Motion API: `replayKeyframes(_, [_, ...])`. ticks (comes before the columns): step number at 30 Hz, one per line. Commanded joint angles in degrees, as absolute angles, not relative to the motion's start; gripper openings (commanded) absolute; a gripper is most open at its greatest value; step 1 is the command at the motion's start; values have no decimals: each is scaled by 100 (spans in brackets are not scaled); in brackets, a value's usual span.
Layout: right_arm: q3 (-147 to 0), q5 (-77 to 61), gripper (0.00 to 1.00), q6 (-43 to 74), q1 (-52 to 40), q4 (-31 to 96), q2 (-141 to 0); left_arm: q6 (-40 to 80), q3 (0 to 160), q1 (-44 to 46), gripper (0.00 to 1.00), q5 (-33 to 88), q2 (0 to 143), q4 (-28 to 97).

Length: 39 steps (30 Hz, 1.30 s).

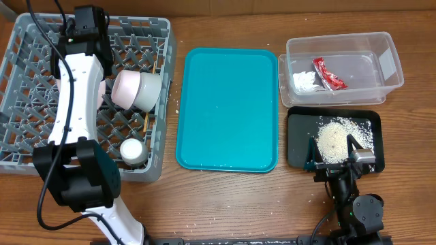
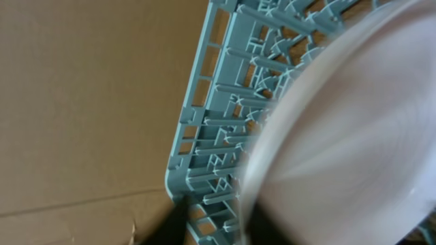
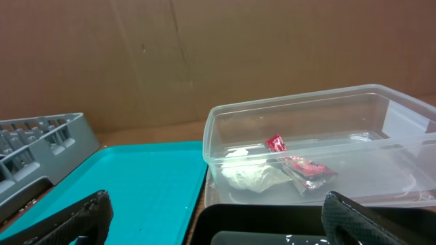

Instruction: Sort waste into correct bins and load items into the dishwasher

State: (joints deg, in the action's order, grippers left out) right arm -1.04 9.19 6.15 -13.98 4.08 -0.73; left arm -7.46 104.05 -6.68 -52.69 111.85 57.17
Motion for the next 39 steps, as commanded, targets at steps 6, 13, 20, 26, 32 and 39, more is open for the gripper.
replayKeyframes(6, [-45, 897, 100, 593, -1409, 375, -19, -370, 10412, -401, 62, -3983, 9719, 5826])
replayKeyframes(13, [-45, 897, 100, 596, -1409, 373, -19, 180, 10412, -165, 46, -1297, 8250, 6705])
replayKeyframes(20, [-45, 897, 100, 596, -1409, 373, -19, 392, 10412, 401, 40, 1083, 7236, 7555])
replayKeyframes(26, [-45, 897, 100, 593, -1409, 373, -19, 502, 10409, 1107, 47, 1037, 6936, 8042])
replayKeyframes(32, [-45, 897, 100, 593, -1409, 373, -19, 517, 10409, 1428, 100, 991, 6925, 8385])
replayKeyframes(39, [-45, 897, 100, 593, -1409, 373, -19, 517, 10409, 1428, 100, 993, 6936, 8530])
